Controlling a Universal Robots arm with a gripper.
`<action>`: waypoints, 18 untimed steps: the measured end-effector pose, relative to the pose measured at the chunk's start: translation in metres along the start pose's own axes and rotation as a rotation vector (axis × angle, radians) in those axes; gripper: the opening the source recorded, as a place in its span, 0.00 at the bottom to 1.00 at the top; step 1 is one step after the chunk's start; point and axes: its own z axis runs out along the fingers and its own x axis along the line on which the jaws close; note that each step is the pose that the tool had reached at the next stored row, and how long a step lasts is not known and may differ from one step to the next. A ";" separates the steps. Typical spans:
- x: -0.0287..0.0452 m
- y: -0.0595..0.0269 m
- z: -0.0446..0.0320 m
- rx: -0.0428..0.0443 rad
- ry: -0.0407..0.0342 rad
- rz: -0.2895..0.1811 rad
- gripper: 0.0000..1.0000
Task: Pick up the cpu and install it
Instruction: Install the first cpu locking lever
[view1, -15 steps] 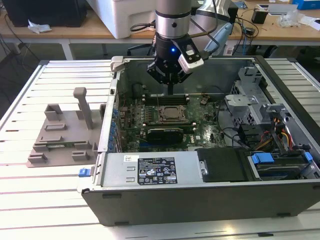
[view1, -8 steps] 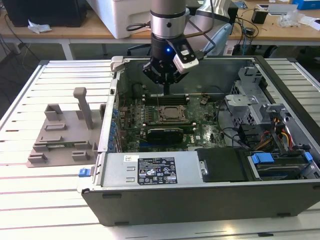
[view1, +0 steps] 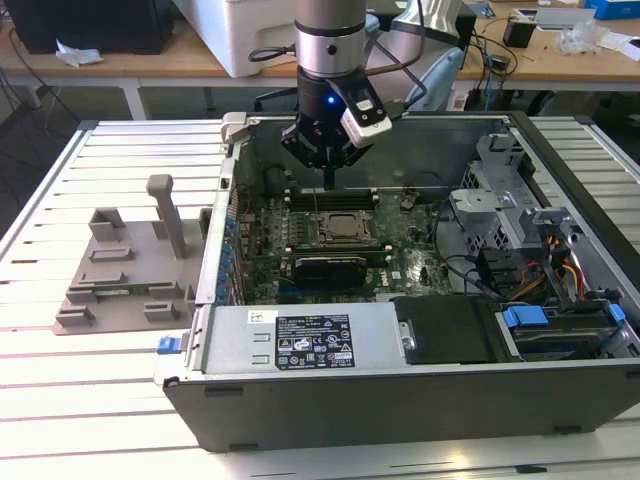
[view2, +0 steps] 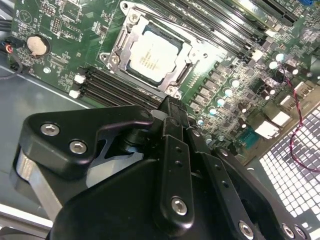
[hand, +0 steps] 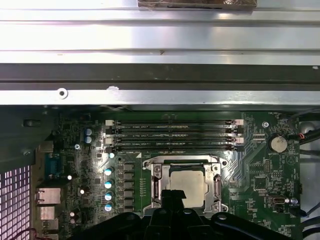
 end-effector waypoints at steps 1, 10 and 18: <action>0.0010 0.0000 0.0000 0.0000 0.0000 0.000 0.11; 0.0122 -0.0002 -0.0003 0.0000 0.0000 0.000 0.11; 0.0315 0.0094 0.0005 0.0000 0.0000 0.000 0.11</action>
